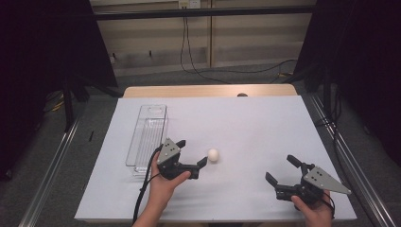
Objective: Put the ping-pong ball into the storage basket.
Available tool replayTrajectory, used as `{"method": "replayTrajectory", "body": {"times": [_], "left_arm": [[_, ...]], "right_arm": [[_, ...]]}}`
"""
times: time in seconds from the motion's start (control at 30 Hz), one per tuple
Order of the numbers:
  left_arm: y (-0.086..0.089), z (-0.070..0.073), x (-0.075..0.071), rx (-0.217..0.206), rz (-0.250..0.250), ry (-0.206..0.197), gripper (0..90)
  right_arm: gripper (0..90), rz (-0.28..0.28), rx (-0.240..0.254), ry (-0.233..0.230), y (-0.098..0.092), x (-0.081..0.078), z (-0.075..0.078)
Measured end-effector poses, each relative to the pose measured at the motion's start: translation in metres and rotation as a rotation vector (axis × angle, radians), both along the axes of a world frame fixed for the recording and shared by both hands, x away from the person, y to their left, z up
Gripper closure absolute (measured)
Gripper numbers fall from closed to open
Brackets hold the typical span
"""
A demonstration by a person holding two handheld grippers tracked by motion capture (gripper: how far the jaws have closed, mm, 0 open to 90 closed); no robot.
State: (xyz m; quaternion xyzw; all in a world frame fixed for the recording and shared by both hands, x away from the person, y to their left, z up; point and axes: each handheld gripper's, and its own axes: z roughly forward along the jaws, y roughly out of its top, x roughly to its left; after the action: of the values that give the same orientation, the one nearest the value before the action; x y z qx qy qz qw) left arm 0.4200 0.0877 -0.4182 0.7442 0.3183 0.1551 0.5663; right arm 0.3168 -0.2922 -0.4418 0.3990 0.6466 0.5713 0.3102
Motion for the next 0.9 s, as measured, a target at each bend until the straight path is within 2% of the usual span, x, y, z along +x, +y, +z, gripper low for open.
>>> {"method": "replayTrajectory", "body": {"times": [0.17, 0.43, 0.47, 0.6, 0.9], "left_arm": [[-0.006, 0.0, 0.001, 0.004, -0.01, 0.002, 1.4], [-0.013, -0.001, 0.005, 0.046, -0.013, 0.014, 1.5], [-0.015, -0.002, 0.005, 0.045, -0.022, 0.019, 1.5], [-0.018, -0.003, 0.006, 0.051, -0.021, 0.029, 1.5], [-0.021, -0.005, 0.009, 0.069, -0.032, 0.028, 1.5]], "right_arm": [[2.1, -0.002, 0.002, 0.003, -0.001, 0.0, 0.0], [2.1, 0.005, -0.004, -0.008, 0.0, 0.0, 0.0], [2.1, -0.002, 0.008, 0.0, 0.001, 0.0, 0.0], [2.1, -0.002, 0.004, -0.004, 0.0, 0.0, 0.0], [2.1, 0.007, -0.003, -0.004, 0.0, 0.0, 0.0]]}}
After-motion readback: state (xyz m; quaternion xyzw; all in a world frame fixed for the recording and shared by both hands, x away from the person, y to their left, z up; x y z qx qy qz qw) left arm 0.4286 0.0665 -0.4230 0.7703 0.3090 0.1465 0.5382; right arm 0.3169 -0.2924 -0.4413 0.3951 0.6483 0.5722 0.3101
